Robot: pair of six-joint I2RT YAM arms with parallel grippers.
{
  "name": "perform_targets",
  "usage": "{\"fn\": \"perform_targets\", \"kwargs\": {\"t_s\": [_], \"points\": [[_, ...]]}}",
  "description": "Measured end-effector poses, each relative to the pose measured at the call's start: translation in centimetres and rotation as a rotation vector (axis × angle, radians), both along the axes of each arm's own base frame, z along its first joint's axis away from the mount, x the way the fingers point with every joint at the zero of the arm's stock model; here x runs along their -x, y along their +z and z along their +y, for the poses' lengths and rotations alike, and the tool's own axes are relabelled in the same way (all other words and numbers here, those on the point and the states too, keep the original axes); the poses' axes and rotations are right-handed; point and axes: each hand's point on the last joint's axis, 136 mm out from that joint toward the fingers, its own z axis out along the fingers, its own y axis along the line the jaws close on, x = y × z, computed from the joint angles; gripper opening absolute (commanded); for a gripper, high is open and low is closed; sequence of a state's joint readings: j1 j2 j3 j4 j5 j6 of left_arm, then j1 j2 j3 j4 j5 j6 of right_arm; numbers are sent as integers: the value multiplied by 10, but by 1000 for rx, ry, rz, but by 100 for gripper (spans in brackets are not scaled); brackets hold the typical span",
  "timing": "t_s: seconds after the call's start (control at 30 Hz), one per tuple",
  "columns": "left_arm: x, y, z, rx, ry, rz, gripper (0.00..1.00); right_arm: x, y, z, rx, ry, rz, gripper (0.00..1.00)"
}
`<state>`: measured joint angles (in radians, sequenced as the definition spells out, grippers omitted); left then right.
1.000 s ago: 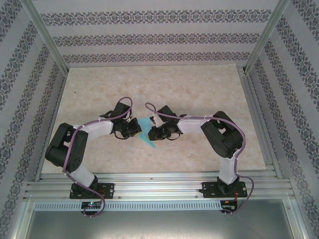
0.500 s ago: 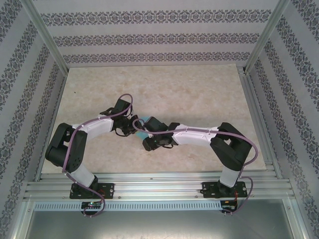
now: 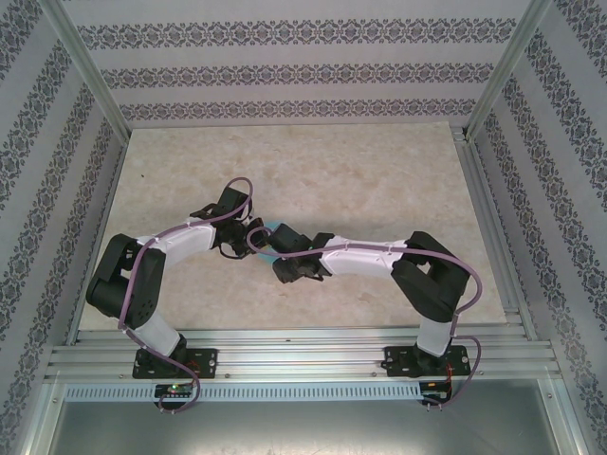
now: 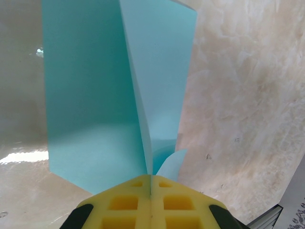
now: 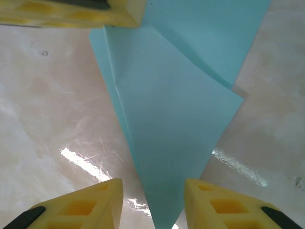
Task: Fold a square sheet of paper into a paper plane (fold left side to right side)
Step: Fourth fold the wing at the center of the table.
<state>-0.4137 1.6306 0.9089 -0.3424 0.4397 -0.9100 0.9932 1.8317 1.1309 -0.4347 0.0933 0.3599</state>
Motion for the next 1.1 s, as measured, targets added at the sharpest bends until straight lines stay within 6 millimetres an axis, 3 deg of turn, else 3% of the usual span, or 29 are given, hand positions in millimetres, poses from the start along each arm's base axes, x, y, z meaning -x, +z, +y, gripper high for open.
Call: {"fn": "perform_targets", "kwargs": {"t_s": [0.23, 0.37, 0.8, 1.1], "points": [[0, 0, 0, 0, 0, 0, 3, 1, -15, -4, 37, -3, 16, 29], [0, 0, 0, 0, 0, 0, 3, 1, -15, -4, 38, -4, 14, 27], [0, 0, 0, 0, 0, 0, 4, 0, -12, -7, 48, -10, 4, 32], [0, 0, 0, 0, 0, 0, 4, 2, -6, -3, 44, 0, -17, 24]]}}
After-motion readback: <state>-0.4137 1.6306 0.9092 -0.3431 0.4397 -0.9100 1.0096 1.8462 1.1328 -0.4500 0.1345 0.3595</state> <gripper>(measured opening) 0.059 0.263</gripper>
